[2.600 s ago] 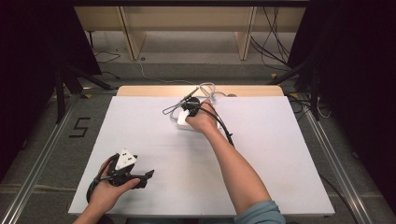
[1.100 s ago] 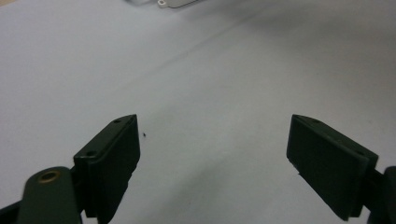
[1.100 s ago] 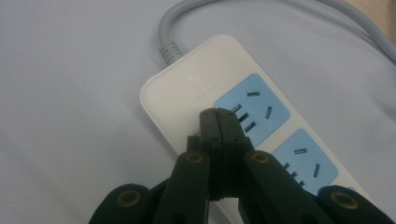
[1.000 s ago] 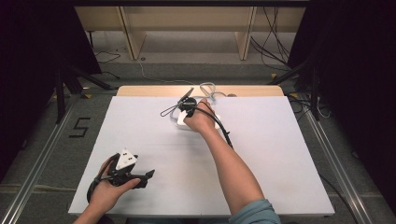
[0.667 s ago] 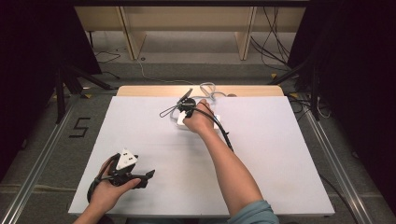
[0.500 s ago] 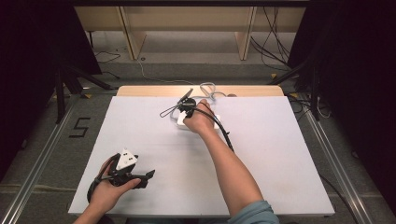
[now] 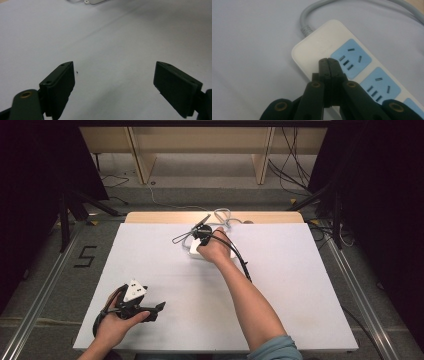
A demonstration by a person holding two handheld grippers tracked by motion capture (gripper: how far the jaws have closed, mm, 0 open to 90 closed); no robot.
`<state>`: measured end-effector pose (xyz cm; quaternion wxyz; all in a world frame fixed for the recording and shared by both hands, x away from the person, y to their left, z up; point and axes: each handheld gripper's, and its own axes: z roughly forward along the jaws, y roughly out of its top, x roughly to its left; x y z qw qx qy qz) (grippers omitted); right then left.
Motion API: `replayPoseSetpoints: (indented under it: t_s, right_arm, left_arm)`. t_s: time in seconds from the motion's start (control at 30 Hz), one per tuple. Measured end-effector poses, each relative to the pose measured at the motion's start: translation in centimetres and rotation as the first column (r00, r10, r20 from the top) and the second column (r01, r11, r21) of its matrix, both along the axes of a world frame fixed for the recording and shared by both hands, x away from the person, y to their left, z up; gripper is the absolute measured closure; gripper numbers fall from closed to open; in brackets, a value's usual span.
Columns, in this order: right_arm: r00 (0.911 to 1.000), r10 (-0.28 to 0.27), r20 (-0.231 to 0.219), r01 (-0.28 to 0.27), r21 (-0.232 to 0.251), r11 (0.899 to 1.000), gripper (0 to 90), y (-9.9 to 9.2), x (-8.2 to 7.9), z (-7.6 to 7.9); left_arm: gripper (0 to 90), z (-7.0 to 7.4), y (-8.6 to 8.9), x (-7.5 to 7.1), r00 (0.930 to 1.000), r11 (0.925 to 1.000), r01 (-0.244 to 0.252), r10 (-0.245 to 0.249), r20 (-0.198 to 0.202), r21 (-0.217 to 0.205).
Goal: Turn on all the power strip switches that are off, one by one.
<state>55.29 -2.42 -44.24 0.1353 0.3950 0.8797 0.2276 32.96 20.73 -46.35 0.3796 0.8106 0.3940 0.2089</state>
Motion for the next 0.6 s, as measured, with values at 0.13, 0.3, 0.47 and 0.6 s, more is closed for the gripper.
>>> replayPoseSetpoints:
  t_s: [0.13,0.3,0.47,0.6]
  right_arm:
    - [0.9996,-0.009,0.027,0.009,0.015,1.0,90.0,-0.2,-0.1,0.5]
    - [0.9996,-0.008,0.029,0.008,-0.003,1.0,90.0,-0.7,-0.1,1.0]
    - [0.9995,-0.008,0.03,0.008,-0.003,1.0,90.0,-0.9,-0.1,1.3]
    - [0.9995,-0.011,0.031,0.011,-0.007,1.0,90.0,-1.1,-0.1,1.4]
  left_arm:
    - [17.2,0.0,0.0,0.0,1.0,1.0,0.0,0.0,0.0,0.0]
    - [17.3,0.0,-0.1,0.0,1.0,1.0,-0.001,0.001,0.001,0.001]
    - [17.2,0.0,-0.1,0.0,1.0,1.0,-0.002,0.002,0.002,-0.002]
    - [17.3,0.0,-0.1,0.0,1.0,1.0,-0.003,0.003,0.001,-0.001]
